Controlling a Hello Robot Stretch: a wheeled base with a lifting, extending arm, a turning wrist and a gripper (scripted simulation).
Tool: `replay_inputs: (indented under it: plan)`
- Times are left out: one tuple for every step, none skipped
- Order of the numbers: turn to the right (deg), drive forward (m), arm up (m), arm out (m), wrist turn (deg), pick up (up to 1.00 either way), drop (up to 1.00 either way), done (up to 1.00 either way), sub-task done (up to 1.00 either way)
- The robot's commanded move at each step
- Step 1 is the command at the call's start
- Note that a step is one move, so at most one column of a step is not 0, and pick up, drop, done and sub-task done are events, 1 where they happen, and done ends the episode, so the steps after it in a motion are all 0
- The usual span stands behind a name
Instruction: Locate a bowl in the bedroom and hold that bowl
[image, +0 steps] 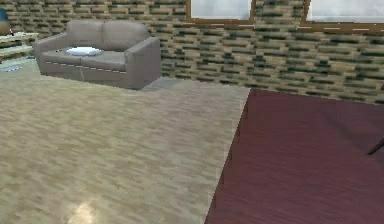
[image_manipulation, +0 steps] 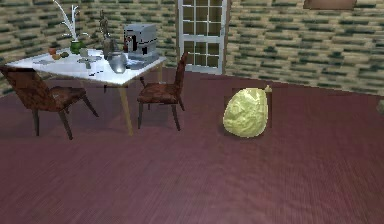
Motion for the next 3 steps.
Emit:
replay_inputs:
  plan:
    - [6.0, 0.00, 0.00, 0.00, 0.0, 0.00, 0.00, 0.00, 0.00]
    - [0.0, 0.20, 0.00, 0.00, 0.0, 0.00, 0.00, 0.00, 0.00]
    - [-45.0, 0.00, 0.00, 0.00, 0.0, 0.00, 0.00, 0.00, 0.00]
